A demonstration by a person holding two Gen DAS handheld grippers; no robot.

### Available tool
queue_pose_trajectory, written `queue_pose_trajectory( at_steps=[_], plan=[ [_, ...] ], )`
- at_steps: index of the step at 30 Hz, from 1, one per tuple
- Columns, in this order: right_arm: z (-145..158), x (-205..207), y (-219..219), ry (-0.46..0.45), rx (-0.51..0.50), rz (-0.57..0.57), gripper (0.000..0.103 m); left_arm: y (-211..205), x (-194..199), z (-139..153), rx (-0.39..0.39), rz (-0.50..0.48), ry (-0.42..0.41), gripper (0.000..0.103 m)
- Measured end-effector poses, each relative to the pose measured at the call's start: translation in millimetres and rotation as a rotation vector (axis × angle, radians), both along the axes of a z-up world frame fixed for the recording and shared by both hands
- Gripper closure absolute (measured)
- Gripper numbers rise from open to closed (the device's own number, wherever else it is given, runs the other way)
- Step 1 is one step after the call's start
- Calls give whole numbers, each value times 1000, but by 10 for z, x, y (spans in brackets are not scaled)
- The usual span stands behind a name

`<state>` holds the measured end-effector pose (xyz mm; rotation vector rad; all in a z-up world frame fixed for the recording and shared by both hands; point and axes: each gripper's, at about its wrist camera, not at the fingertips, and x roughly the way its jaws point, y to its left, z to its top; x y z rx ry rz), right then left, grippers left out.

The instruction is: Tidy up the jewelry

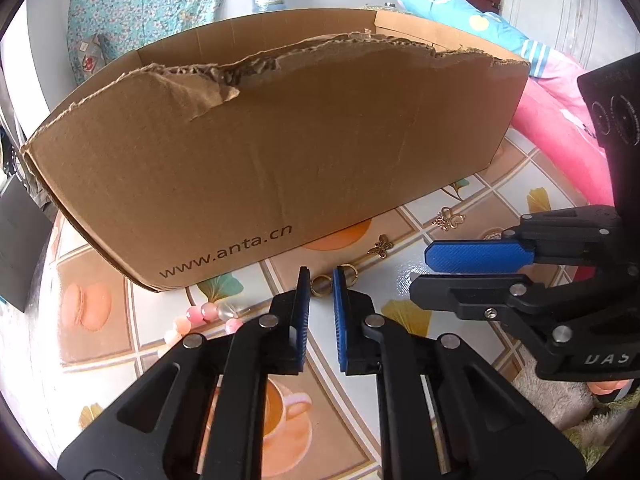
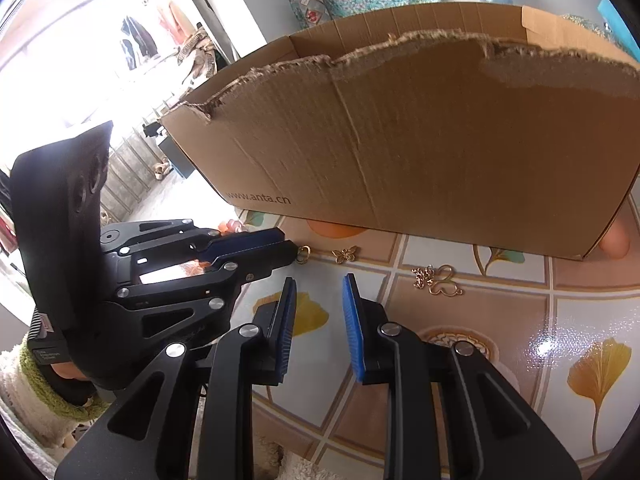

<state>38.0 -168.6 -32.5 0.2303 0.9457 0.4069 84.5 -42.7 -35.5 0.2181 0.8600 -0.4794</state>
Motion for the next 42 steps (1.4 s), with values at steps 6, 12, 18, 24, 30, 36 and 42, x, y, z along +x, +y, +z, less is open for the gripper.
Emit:
queue_pose_trajectory(
  at_steps=[6,12,18,24,30,36,42],
  plan=[
    [48,-38,35,-13,-10,21,79,6,-63,-20,-25,22,6,94],
    [34,36,202,-22,-62,71,79,110,-156,-31,-53,56,9,94],
    [-17,155,343,-23,-137,91,83,233,-220,-75,-137,90,18,94],
    [-16,208,518,-63,-247,126,85,210,-218,-82,-162,85,16,94],
    [14,255,682,-80,-302,154,92,265,-229,-86,-172,80,10,94],
    [33,279,672,-68,-272,147,101,297,-248,-99,-186,79,5,94],
    [94,249,676,-63,-263,139,101,306,-253,-92,-188,75,2,94]
  ],
)
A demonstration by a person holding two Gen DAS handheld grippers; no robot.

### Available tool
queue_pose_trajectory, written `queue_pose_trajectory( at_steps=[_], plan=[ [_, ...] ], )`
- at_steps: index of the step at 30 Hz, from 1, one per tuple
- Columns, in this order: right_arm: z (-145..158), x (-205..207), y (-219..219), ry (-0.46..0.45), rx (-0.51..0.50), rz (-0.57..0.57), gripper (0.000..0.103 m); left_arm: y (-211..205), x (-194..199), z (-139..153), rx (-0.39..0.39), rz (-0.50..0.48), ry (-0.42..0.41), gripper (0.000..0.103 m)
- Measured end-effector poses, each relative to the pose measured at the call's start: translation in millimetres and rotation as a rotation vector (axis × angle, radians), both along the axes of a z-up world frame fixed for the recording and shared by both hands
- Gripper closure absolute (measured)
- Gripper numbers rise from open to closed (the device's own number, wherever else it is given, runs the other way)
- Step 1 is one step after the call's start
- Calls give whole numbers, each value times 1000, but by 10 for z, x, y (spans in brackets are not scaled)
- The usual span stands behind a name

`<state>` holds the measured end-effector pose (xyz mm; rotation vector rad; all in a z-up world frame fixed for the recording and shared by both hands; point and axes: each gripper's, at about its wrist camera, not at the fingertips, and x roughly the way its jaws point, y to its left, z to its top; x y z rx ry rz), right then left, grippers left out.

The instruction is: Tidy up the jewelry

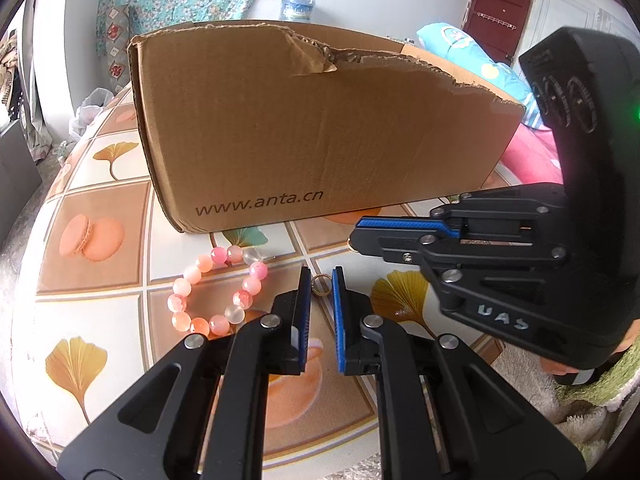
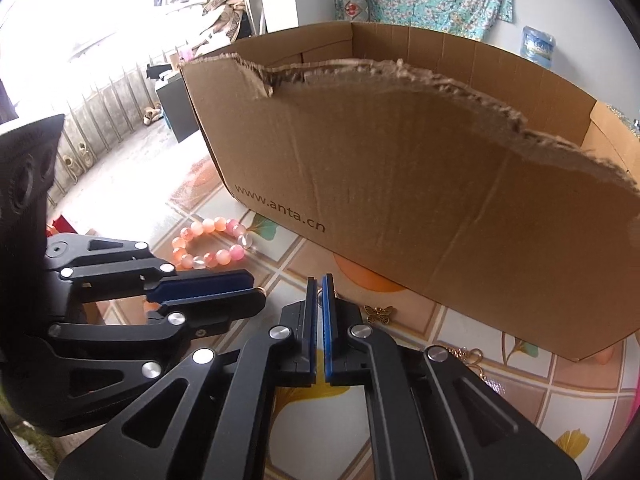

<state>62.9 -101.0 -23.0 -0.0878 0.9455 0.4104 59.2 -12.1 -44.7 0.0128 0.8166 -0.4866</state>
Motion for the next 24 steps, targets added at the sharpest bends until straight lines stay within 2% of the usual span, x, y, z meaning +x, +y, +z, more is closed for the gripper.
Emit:
queue_pose_trajectory(
  at_steps=[12,16,24],
  plan=[
    [-10,32,-160,33,10,-39,101,-2,-4,10,5,-2,-4,94],
    [-66,46,-98,43,-23,-35,101,-6,-6,11,5,-1,-5,94],
    [-83,88,107,40,-3,2,101,2,-9,14,-6,0,-4,94]
  ],
)
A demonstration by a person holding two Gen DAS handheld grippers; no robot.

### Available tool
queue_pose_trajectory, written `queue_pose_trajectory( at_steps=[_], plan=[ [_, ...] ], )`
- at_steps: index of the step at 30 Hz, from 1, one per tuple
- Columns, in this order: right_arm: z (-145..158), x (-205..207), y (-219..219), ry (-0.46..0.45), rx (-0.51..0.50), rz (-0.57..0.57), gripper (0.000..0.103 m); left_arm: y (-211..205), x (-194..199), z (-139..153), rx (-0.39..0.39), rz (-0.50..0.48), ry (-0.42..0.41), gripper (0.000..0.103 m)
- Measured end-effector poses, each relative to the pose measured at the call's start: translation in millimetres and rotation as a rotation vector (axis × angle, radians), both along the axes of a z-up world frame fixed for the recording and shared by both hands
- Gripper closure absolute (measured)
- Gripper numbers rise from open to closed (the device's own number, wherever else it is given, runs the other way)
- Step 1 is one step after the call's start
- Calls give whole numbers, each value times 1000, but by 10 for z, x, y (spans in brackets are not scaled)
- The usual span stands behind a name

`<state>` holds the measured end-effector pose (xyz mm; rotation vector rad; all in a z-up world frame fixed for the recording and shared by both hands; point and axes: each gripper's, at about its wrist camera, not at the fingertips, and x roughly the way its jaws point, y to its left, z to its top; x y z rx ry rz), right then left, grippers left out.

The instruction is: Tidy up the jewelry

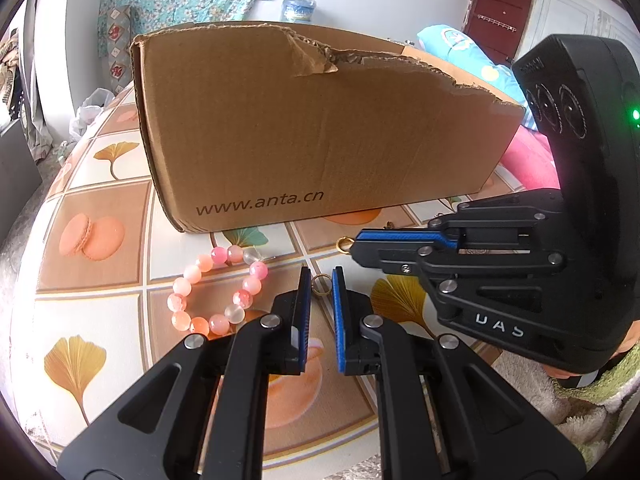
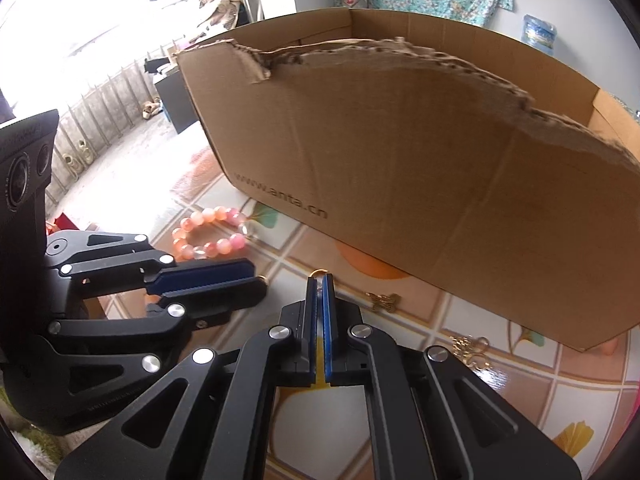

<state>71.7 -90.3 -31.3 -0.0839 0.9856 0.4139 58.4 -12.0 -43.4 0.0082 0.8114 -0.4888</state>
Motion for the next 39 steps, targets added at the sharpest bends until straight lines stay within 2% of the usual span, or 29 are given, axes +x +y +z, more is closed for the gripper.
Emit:
queue_pose_trajectory(
  at_steps=[5,9,21,25,26,34,39],
  plan=[
    [12,41,-1,3,-13,46,98,12,6,-5,-3,-5,0,94],
    [8,52,-65,-7,-26,96,86,22,11,-13,-6,-9,-1,94],
    [-9,93,11,-36,-66,223,85,49,5,-12,-2,-20,-6,94],
    [3,146,-55,-10,-35,225,86,51,-1,-12,-1,-21,-8,94],
    [3,147,-62,-11,-35,225,91,52,0,-12,-2,-21,-8,94],
    [9,149,-195,-8,16,168,91,63,-7,-12,-11,-18,-10,94],
    [144,58,-258,-39,40,140,91,60,-19,-3,-6,-17,-9,94]
  ],
)
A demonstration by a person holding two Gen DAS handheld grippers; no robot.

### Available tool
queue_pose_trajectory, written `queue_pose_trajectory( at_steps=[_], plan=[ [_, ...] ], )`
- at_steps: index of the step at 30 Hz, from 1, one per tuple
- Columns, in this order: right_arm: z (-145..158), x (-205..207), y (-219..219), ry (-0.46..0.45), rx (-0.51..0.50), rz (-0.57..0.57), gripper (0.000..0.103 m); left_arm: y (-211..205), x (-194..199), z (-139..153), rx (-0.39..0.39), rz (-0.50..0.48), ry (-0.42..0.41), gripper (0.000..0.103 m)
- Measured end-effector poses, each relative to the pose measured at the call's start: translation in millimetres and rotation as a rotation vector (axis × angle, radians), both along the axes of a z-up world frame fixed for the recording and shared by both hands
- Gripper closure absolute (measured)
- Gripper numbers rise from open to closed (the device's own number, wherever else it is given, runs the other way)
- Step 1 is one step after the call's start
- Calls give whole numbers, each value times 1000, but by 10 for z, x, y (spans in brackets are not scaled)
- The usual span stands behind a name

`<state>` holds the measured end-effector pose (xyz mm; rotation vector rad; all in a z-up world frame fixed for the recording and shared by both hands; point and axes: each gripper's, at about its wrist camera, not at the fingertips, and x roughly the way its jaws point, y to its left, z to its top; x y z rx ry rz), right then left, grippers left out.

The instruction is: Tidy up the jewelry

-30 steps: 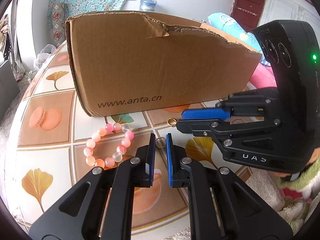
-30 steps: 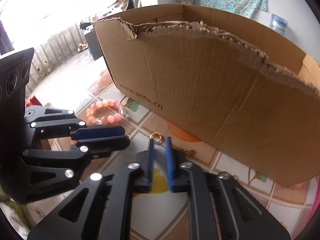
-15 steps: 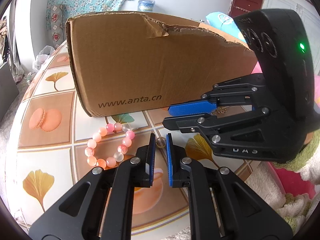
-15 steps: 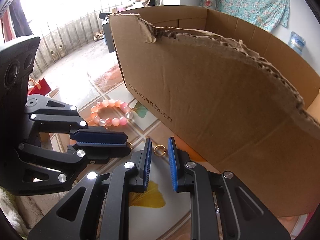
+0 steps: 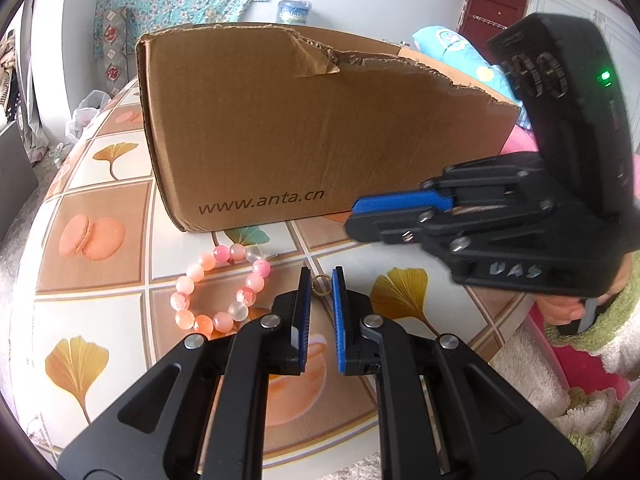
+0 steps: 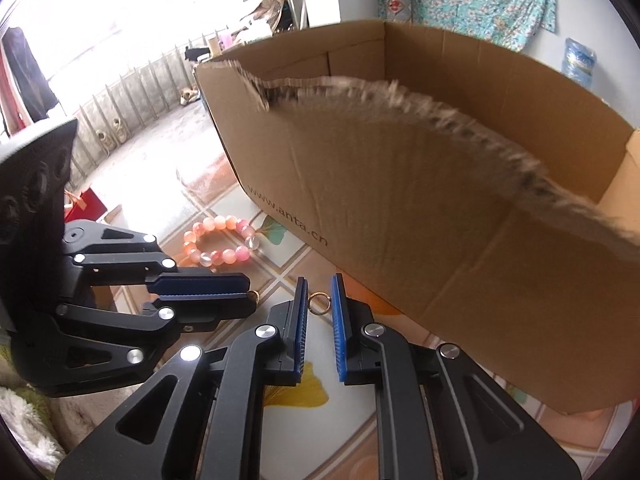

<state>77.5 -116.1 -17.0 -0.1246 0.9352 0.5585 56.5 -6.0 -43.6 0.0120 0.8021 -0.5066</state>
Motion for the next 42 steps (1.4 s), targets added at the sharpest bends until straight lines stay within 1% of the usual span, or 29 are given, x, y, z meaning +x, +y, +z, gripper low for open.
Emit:
queue_pose_trajectory(
  at_steps=[3,6,9,12,15,16,17,20,21,23,24,25,26,28,29,31,32,34,39,42],
  plan=[
    [132,-82,-116,-27,21,-14,91,3,-34,47,-9,2,-7,94],
    [320,-183,-216,-66,55,-25,91,13,-100,170,-30,1,-31,94],
    [621,-322,-327,-128,109,-33,91,18,-208,422,-59,-13,-88,93],
    [962,-405,-437,-208,151,-42,91,38,-274,778,-116,-39,-153,94],
    [1230,-377,-574,-267,176,-59,91,27,-205,1127,-144,-64,-206,94],
    [1316,-327,-632,-280,180,-70,91,13,-147,1220,-147,-69,-219,94],
    [1359,-262,-653,-275,183,-79,91,-3,-77,1294,-152,-77,-225,93],
    [1423,71,-770,-207,188,-111,91,-125,263,1444,-125,-89,-191,93],
    [1407,203,-794,-164,181,-119,91,-194,449,1452,-114,-96,-151,93],
    [1285,555,-829,-49,162,-151,91,-284,740,1441,-92,-104,-73,93],
    [1203,738,-838,17,162,-155,91,-361,958,1383,-64,-98,-13,93],
    [1111,874,-850,70,168,-165,91,-400,1090,1350,-52,-97,30,93],
    [993,1047,-877,139,177,-183,91,-455,1289,1264,-50,-94,104,94],
    [751,1304,-918,243,190,-198,91,-509,1540,1102,-54,-84,217,94],
    [644,1395,-921,283,183,-219,91,-533,1654,1025,-47,-76,263,94],
    [452,1566,-943,353,179,-246,91,-581,1796,908,-34,-62,315,94],
    [378,1623,-949,379,182,-256,91,-607,1836,859,-30,-61,335,93],
    [299,1686,-957,402,173,-267,91,-627,1885,771,-24,-55,358,93],
    [224,1742,-971,419,189,-281,90,-653,1940,658,-22,-56,380,91],
    [205,1754,-969,423,189,-286,90,-631,1970,662,-29,-50,379,91]
  ],
)
